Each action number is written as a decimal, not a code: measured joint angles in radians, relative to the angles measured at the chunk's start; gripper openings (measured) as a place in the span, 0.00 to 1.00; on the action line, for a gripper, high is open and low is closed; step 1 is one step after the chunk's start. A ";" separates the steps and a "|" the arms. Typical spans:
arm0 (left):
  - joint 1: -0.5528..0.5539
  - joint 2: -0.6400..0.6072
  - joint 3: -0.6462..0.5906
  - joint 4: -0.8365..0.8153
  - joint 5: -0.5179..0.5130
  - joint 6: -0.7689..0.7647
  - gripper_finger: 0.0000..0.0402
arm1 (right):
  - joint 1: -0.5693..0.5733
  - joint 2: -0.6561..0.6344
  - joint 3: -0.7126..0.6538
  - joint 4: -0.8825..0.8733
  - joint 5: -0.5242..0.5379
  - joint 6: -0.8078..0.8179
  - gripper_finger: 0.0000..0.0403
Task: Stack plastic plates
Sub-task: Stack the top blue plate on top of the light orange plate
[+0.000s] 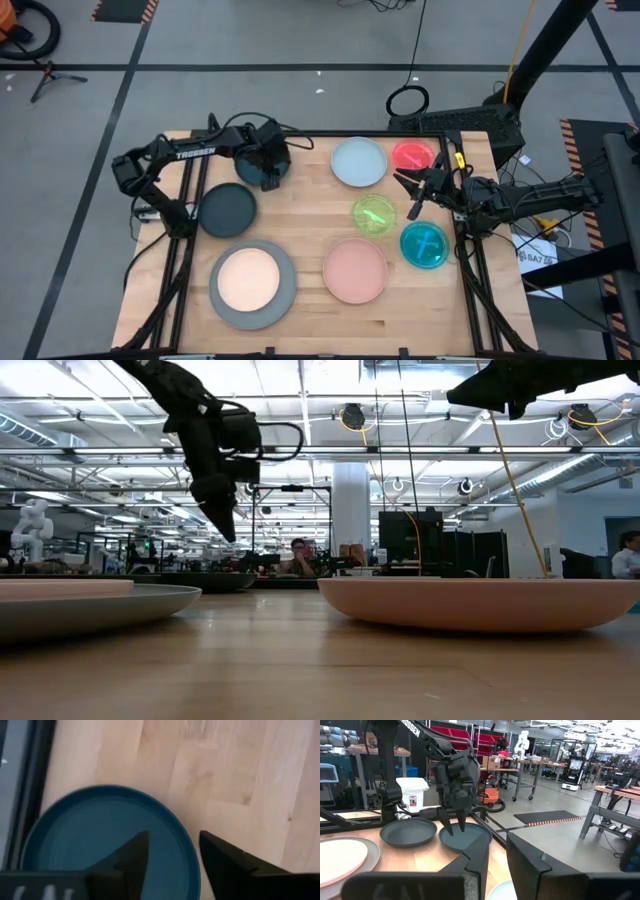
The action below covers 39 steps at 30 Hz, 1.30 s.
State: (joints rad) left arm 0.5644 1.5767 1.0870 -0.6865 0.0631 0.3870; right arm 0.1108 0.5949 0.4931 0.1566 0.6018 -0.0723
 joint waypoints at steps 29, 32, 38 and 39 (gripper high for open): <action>-0.002 0.162 0.000 0.009 -0.020 -0.073 0.55 | 0.000 0.000 0.000 0.012 0.001 -0.044 0.15; -0.002 0.183 0.000 0.009 -0.021 -0.085 0.55 | 0.000 0.000 0.000 0.012 0.001 -0.038 0.15; -0.009 0.221 0.000 0.004 -0.047 -0.121 0.49 | 0.000 0.000 0.000 0.012 0.001 -0.042 0.15; -0.012 0.221 0.000 0.004 -0.058 -0.121 0.47 | 0.000 0.000 0.000 0.012 0.001 -0.044 0.15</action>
State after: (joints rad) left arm 0.5524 1.7976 1.0866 -0.6824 0.0051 0.2661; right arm 0.1104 0.5945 0.4931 0.1684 0.6025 -0.1164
